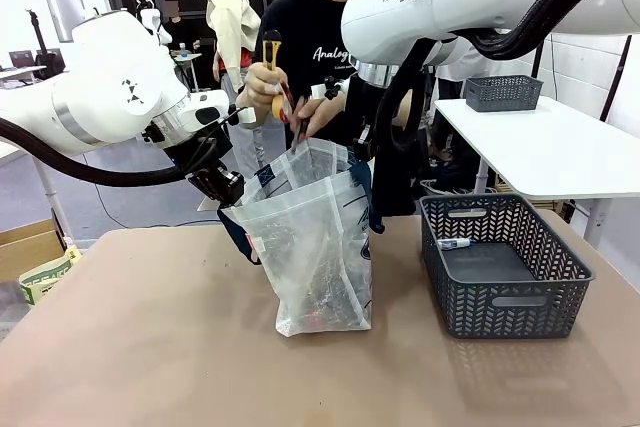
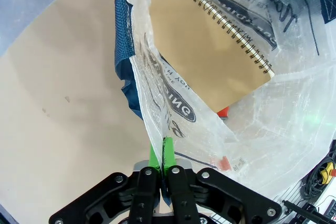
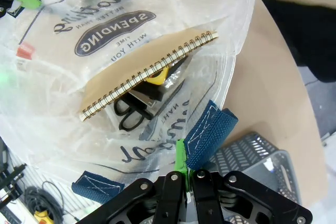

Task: Transfer purchased items from the store into the shopping bag.
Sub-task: Move the Reusable shopping bag to the right side of the table.

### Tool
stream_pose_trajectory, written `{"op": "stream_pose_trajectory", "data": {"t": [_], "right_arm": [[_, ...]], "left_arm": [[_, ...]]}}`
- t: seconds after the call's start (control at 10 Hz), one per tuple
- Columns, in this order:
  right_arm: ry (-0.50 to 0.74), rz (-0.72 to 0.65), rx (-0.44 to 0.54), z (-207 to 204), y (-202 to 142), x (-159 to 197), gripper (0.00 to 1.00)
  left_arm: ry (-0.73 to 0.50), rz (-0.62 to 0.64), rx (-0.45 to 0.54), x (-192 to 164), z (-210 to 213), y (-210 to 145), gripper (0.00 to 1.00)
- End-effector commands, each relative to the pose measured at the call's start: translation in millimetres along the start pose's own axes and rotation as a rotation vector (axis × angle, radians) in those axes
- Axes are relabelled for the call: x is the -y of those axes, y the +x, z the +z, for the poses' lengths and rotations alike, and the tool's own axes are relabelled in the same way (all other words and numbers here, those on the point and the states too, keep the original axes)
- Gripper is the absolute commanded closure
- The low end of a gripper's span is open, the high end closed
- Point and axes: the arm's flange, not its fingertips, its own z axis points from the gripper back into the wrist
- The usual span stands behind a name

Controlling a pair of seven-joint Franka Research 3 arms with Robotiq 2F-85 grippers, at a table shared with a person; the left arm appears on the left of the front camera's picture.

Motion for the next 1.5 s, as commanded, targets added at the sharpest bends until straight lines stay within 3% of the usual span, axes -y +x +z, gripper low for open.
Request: {"op": "stream_pose_trajectory", "data": {"t": [0.0,1.4], "right_arm": [[0.002,-0.002,-0.002,-0.4,0.1,0.7,1.0],[0.002,-0.002,-0.002,-0.4,0.1,0.7,1.0]], "left_arm": [[0.003,-0.003,0.002,0.0,1.2,0.1,1.0],[0.003,-0.003,0.002,0.0,1.2,0.1,1.0]]}}
